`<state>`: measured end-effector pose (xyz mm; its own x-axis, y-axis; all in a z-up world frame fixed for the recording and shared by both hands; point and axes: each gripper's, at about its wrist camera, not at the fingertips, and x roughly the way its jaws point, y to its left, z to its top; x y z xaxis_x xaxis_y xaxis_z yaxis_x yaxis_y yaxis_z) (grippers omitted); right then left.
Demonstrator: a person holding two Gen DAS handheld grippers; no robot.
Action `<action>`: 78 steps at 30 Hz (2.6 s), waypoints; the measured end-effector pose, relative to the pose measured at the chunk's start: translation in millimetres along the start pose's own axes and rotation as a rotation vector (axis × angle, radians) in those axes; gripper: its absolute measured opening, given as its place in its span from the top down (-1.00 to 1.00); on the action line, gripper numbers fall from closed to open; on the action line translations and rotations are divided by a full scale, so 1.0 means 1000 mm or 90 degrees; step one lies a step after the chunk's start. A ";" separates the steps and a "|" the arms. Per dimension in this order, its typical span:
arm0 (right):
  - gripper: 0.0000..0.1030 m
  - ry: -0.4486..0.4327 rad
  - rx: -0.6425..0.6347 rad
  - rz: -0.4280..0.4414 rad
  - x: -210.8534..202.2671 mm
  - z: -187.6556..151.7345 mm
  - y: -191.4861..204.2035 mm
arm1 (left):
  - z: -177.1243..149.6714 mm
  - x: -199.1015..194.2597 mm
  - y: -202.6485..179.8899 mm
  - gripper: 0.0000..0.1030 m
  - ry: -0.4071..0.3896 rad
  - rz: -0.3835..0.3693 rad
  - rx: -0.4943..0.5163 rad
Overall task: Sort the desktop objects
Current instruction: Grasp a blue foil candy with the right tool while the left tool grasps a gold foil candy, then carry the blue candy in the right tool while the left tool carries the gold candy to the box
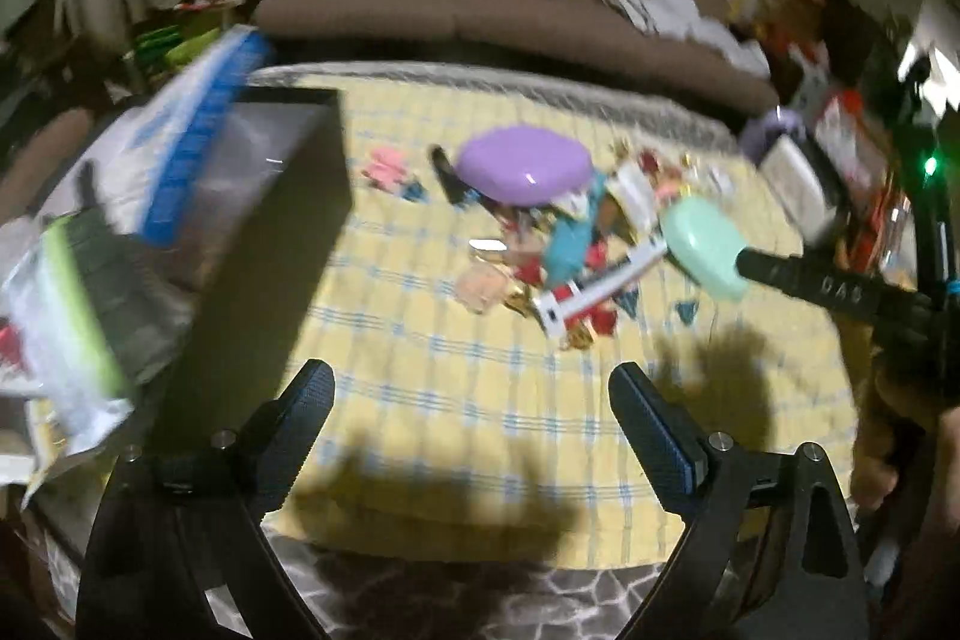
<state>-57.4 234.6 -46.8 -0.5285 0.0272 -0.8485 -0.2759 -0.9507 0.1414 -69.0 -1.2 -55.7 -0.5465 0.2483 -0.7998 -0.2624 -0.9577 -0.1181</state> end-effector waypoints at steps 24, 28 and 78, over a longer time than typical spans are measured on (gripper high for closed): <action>0.62 0.001 -0.029 0.084 0.093 -0.024 -0.048 | -0.009 0.108 -0.072 -0.66 0.024 -0.017 0.084; 0.62 -0.012 0.009 0.100 0.074 -0.015 -0.066 | -0.005 0.125 -0.086 0.35 0.038 -0.022 0.115; 0.62 -0.265 -0.214 0.136 -0.131 -0.014 0.117 | 0.000 -0.133 0.065 0.60 -0.260 0.124 -0.081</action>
<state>-9.3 115.3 73.3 -0.8351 -0.1211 -0.5366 0.1055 -0.9926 0.0597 -13.2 -96.8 42.9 -0.8510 0.0751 -0.5197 -0.0389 -0.9960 -0.0801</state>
